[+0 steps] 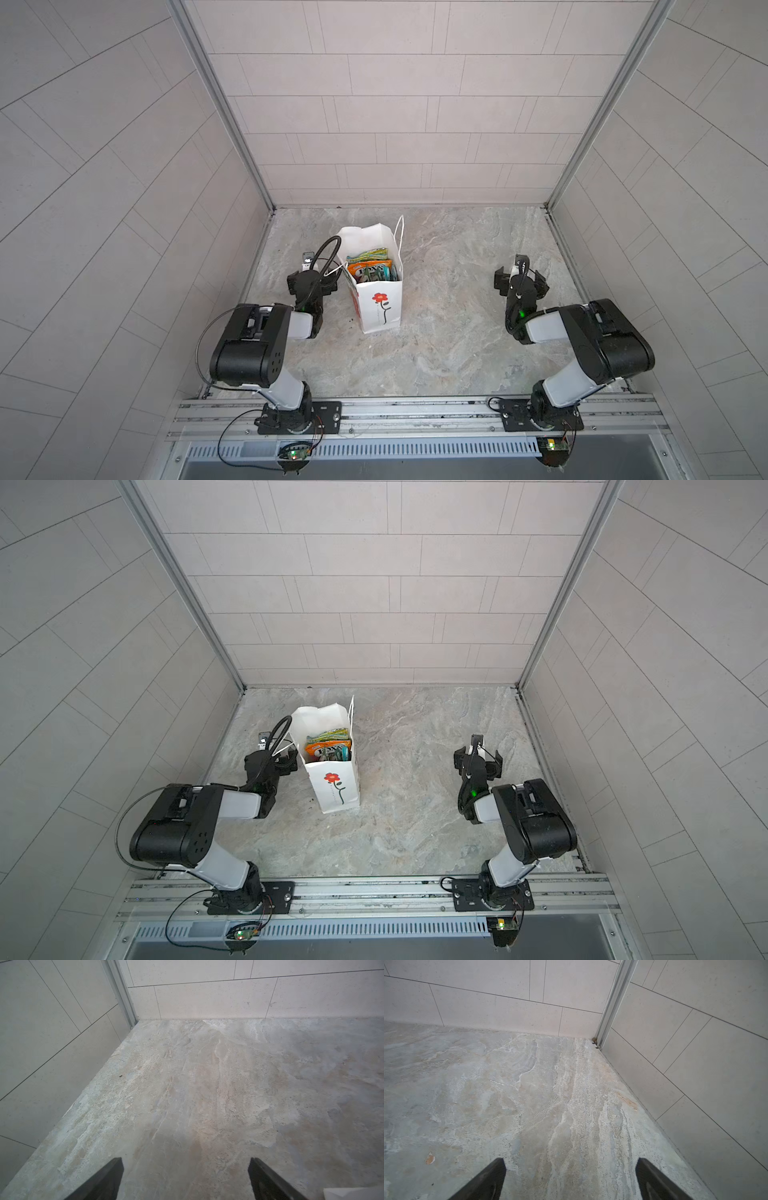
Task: Take the snacks out of the paper bag
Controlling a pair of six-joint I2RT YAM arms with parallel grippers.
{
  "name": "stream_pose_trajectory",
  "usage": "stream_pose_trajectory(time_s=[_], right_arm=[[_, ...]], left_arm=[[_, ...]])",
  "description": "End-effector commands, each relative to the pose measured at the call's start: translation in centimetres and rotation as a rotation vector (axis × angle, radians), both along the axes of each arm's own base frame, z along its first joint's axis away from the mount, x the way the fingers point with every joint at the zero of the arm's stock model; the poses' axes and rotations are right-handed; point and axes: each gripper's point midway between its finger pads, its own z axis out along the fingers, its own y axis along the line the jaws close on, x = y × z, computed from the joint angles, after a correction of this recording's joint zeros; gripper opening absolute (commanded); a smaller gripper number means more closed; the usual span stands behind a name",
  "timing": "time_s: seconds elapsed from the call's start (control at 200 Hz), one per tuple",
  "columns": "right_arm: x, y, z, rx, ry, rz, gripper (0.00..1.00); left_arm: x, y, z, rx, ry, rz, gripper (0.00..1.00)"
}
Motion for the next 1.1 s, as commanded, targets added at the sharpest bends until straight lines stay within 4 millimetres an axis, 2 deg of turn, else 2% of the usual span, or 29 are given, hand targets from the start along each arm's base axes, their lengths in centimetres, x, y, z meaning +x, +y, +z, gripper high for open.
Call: stream_pose_trajectory(time_s=[0.0,0.716,0.911,1.031,1.096], right_arm=[[0.0,-0.1,0.0,-0.006,-0.003,-0.007,0.99],[-0.1,-0.1,0.1,-0.006,-0.008,-0.01,0.99],[-1.2,-0.3,2.3,-0.002,-0.046,-0.016,0.99],[-1.8,-0.7,3.6,0.012,-0.028,-0.045,0.99],[-2.1,-0.8,4.2,0.04,-0.017,-0.056,0.99]], left_arm=[[0.3,0.1,0.5,-0.003,-0.027,0.004,1.0],[0.2,0.5,0.8,-0.003,-0.037,0.027,1.0],[-1.9,4.2,4.1,0.004,-0.076,0.267,1.0],[-3.8,6.5,7.7,-0.03,-0.119,0.453,1.0],[-4.7,7.1,10.0,-0.072,-0.139,0.513,1.0]])
